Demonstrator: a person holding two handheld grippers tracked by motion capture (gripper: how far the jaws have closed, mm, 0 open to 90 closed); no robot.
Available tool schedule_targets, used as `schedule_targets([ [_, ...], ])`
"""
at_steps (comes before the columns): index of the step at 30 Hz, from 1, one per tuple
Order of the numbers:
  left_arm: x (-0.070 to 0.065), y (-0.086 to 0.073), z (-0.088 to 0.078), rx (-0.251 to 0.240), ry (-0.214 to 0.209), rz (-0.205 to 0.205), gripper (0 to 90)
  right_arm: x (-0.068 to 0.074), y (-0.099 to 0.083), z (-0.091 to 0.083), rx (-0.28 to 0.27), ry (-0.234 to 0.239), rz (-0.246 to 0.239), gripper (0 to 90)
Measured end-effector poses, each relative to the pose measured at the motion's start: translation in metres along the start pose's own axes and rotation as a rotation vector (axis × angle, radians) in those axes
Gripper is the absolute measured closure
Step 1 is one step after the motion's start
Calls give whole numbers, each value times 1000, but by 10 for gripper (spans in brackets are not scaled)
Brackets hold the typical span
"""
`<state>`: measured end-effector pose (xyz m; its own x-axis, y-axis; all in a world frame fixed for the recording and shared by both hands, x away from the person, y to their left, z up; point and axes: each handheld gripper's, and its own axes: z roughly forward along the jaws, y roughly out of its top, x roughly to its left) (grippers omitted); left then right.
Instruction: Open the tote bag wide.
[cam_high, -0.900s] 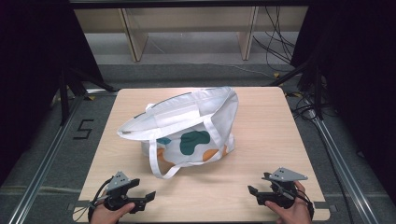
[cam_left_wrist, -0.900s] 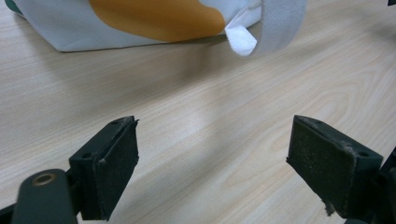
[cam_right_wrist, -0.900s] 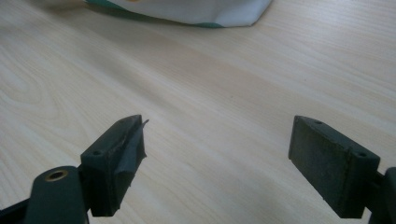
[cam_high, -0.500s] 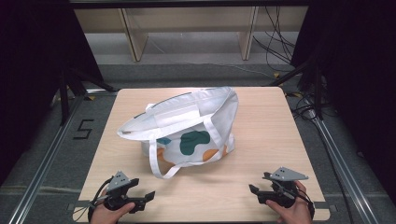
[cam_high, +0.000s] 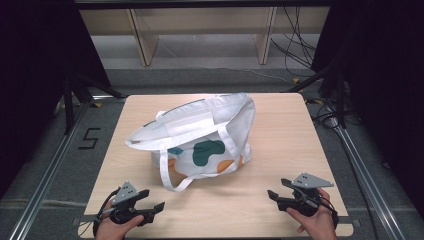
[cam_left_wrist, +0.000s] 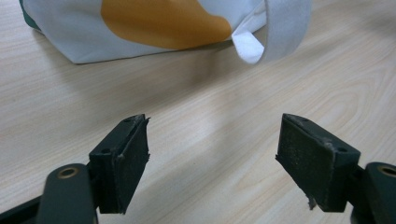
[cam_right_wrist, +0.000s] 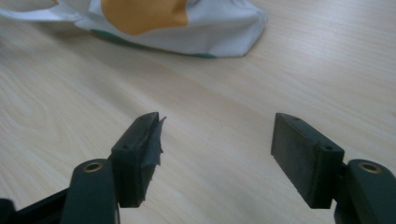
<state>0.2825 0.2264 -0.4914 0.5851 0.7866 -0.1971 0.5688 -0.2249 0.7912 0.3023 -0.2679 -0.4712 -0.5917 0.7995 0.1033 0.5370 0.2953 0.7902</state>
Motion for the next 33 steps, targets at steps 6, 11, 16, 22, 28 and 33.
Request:
schedule_targets([
  [6, 3, 10, -4, -25, 1, 7, 382, -1, 18, 1, -37, 23, -7, 410],
  [11, 4, 19, -8, -36, 11, 40, 573, -3, 36, 5, -68, 31, -41, 478],
  [16, 6, 34, -9, -49, -9, 89, 777, 3, 62, 3, -86, 67, -75, 652],
  [22, 8, 66, -21, -87, -19, 125, 868, 12, 110, -7, -109, 98, -170, 830],
  [28, 15, 99, -29, -113, -7, 129, 871, 17, 155, -11, -130, 128, -206, 872],
  [33, 16, 125, -29, -111, 5, 155, 882, 25, 188, -12, -168, 115, -245, 874],
])
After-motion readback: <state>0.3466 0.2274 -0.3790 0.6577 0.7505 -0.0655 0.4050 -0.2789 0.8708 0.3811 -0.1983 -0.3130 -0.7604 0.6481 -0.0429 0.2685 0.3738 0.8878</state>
